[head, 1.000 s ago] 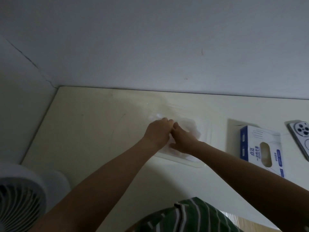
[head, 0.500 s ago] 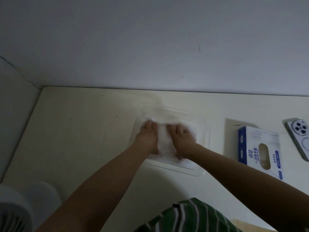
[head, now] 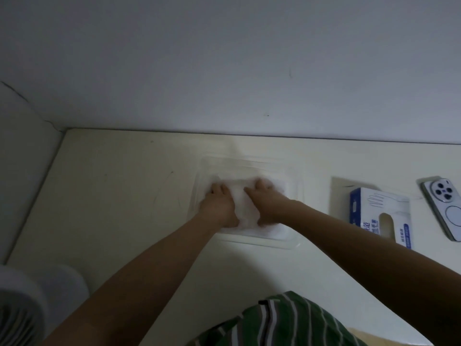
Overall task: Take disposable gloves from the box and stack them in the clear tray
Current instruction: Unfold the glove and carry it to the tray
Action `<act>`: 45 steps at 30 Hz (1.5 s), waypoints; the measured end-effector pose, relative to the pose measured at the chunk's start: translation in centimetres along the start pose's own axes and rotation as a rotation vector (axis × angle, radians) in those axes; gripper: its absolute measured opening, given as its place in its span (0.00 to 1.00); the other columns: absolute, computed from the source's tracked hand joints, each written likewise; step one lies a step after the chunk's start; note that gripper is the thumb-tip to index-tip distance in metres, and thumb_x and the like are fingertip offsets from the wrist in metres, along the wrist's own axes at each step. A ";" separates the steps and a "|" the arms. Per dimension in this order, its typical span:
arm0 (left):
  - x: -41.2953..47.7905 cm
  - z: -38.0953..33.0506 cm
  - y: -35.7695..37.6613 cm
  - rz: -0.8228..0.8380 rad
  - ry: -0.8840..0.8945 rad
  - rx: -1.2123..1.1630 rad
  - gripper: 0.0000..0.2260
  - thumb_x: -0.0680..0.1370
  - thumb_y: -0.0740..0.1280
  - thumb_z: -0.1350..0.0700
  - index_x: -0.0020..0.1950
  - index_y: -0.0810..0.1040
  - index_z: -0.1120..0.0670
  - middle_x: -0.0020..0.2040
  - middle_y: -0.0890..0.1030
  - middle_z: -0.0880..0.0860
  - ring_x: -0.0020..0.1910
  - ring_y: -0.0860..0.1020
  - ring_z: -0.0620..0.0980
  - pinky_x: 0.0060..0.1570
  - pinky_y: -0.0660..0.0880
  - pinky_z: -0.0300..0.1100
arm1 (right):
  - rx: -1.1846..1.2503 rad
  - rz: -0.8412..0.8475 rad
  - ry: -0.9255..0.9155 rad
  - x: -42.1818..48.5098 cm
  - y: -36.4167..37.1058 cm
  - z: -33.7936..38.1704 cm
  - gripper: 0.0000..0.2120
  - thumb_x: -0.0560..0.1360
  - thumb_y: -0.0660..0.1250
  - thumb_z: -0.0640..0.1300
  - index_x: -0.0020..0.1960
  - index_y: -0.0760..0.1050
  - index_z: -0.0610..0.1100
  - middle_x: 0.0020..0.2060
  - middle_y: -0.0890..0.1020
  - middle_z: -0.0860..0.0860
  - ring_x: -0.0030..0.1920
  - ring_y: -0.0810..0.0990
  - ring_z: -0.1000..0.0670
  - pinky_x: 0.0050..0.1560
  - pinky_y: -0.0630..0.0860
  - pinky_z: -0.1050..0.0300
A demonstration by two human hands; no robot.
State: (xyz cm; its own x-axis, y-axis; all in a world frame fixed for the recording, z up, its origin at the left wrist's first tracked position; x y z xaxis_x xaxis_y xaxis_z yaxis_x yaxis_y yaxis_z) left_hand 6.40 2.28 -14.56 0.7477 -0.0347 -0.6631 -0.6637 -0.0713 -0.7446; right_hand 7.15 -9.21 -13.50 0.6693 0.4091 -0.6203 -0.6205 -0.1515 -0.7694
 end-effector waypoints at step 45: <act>-2.7 -31.2 3.8 0.071 0.564 -0.112 0.23 0.74 0.71 0.50 0.62 0.66 0.59 0.56 0.77 0.56 0.54 0.77 0.58 0.45 0.71 0.45 | 1.140 -0.892 0.244 -21.6 3.1 -25.8 0.07 0.80 0.62 0.39 0.42 0.72 0.41 0.37 0.79 0.51 0.38 0.77 0.51 0.41 0.74 0.60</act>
State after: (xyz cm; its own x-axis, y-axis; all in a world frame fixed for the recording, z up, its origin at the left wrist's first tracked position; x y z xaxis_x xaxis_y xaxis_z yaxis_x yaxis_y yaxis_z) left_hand 2.54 -28.98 -13.17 0.6179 -0.5669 -0.5448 -0.7290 -0.1535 -0.6671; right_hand 1.30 -41.79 -6.42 0.9747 -0.1928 -0.1135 0.1245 0.8890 -0.4407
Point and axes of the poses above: each hand's wrist, its own x-axis towards the middle knuckle, its own y-axis out of the palm, z = x × y, the point moved 7 cm from there along x, towards the middle knuckle
